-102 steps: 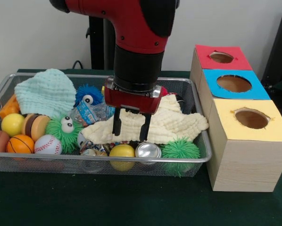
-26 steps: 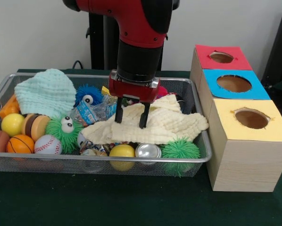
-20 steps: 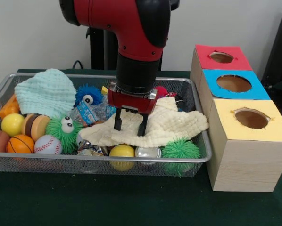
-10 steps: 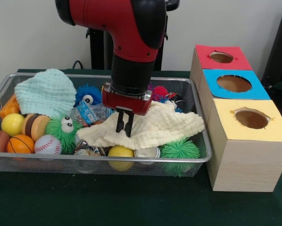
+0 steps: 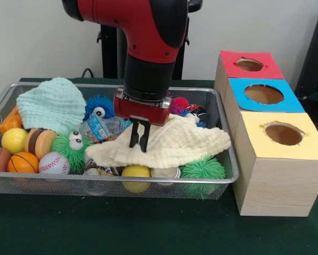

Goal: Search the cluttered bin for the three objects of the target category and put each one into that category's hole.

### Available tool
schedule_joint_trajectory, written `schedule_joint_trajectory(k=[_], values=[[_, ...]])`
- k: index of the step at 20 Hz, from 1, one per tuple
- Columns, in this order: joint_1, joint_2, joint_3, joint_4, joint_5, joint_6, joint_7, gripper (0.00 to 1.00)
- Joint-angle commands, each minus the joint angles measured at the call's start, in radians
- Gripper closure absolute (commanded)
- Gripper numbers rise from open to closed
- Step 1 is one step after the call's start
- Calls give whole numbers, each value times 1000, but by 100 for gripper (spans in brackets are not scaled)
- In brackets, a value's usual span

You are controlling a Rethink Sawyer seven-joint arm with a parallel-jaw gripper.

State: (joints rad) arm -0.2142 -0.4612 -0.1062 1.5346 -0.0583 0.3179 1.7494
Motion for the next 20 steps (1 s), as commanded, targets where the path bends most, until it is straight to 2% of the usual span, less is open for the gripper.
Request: schedule_joint_trajectory(k=[1, 4, 7, 20], values=[[-32, -127, 35, 101, -19, 115, 57, 100], [-36, -217, 20, 137, -15, 211, 24, 100], [-49, -264, 22, 148, -19, 268, -3, 100], [-107, -317, 76, 220, -30, 261, -7, 100]])
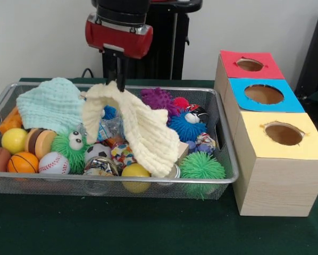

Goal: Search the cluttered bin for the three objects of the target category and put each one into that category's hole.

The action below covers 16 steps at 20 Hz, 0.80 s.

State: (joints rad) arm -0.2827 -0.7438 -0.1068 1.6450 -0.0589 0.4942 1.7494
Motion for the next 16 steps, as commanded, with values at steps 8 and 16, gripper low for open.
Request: schedule_joint_trajectory(k=[8, 16], values=[[-83, -58, 100, 129, -38, 95, -43, 100], [-137, -83, 132, 145, -52, 114, -82, 100]])
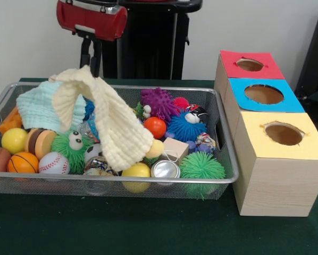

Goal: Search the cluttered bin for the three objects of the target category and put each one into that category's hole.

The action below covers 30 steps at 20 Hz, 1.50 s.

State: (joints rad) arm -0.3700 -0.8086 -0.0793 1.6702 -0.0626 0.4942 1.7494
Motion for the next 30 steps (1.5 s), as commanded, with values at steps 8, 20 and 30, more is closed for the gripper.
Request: schedule_joint_trajectory(k=[8, 20, 30], values=[[-85, -19, 132, 120, -63, 121, -97, 100], [-100, -77, 133, 138, -74, 181, -108, 100], [-124, -135, 134, 153, -73, 232, -139, 100]])
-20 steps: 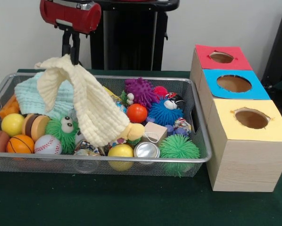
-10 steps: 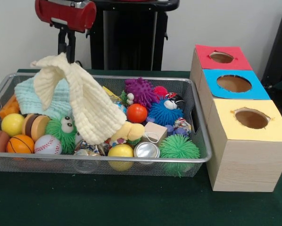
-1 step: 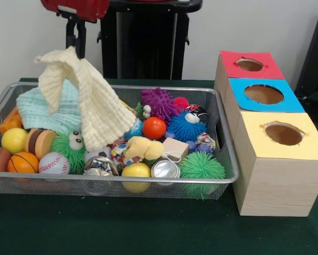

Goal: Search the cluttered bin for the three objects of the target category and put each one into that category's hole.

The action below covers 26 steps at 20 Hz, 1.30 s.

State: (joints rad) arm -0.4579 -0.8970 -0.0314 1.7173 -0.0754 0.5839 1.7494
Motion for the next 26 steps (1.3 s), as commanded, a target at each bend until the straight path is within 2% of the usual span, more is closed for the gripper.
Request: schedule_joint_trajectory(k=[1, 7, 15, 23, 24, 26], values=[[-40, -55, 86, 110, -59, 147, -143, 100], [-70, -43, 109, 116, -65, 122, -154, 100], [-125, -29, 145, 87, -81, 140, -202, 100], [-169, -15, 182, 82, -131, 111, -216, 100], [-175, -15, 189, 79, -143, 139, -202, 0], [-192, -15, 206, 97, -133, 100, -195, 0]])
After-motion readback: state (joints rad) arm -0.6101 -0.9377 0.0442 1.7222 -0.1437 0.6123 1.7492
